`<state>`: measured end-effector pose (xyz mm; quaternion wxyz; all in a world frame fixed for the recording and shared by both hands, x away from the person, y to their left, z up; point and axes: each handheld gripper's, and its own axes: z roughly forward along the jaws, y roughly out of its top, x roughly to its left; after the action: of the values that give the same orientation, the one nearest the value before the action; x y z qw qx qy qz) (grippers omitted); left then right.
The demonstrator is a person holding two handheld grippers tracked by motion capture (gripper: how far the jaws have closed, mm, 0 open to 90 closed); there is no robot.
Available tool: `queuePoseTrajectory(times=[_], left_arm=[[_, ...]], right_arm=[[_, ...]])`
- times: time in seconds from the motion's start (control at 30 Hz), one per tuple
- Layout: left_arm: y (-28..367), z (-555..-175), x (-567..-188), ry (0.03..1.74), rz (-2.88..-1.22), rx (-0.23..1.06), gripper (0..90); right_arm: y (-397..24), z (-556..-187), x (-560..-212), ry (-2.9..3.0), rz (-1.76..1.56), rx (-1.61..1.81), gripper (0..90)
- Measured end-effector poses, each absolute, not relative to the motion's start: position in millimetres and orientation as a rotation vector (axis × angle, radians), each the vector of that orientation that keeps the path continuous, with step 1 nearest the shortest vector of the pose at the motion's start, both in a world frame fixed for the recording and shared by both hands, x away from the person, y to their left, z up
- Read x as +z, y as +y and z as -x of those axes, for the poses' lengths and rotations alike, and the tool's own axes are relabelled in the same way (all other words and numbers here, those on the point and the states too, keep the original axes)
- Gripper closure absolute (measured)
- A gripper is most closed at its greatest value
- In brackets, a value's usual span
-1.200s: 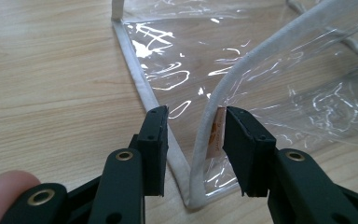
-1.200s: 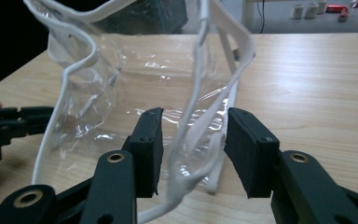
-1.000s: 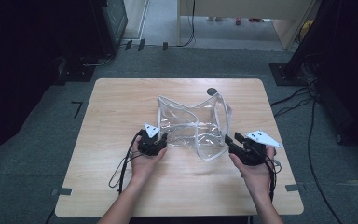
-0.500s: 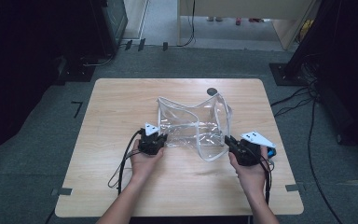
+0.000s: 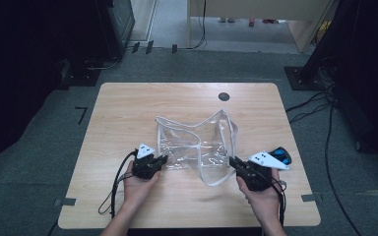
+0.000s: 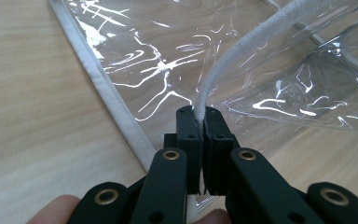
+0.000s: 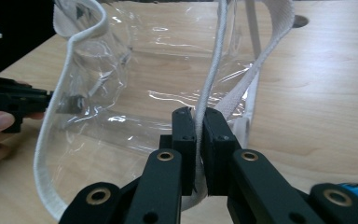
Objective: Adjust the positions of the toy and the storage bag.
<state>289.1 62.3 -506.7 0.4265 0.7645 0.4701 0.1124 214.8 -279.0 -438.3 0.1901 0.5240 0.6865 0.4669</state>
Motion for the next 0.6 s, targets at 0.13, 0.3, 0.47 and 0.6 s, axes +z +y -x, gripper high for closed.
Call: queuePoseTrajectory(times=[0.13,0.3,0.47,0.6], left_arm=[[72.7,-276.9,-507.3,1.161,-1.909,0.277,88.8],[80.9,-265.8,-508.7,1.141,-1.906,0.28,88.7],[83.6,-260.0,-509.5,1.141,-1.89,0.26,88.8],[85.2,-253.3,-509.3,1.132,-1.896,0.246,88.8]], right_arm=[[-270.9,-201.2,-437.0,1.965,-1.453,1.34,86.1],[-263.4,-190.1,-434.8,1.999,-1.418,1.344,86.0],[-261.1,-184.1,-435.5,1.989,-1.421,1.363,86.2],[-262.3,-178.6,-435.0,1.978,-1.424,1.386,86.2]])
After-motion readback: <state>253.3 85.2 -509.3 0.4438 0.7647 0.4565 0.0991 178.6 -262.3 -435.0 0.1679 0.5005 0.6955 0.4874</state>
